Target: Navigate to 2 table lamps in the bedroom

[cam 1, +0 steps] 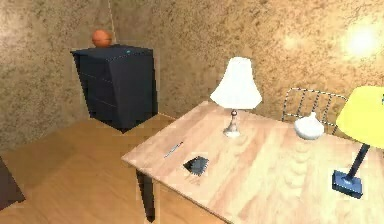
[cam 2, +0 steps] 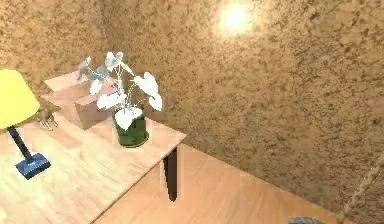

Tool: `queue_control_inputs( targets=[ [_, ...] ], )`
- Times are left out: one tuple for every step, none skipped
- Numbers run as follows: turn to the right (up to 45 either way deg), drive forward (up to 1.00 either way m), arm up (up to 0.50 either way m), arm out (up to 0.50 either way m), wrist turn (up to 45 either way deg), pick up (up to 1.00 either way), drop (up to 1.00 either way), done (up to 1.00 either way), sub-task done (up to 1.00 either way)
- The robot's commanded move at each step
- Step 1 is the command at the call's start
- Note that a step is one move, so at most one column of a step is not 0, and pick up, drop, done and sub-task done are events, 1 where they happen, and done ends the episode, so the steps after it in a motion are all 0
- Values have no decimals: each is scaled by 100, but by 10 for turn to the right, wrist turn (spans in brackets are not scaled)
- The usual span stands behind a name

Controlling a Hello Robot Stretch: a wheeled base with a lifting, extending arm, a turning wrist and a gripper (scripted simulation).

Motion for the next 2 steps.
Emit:
queue_control_inputs(
  targets=[
    [-450,0,0,0,0,0,0,0,0],
    [-90,0,0,0,0,0,0,0,0]
  ],
)
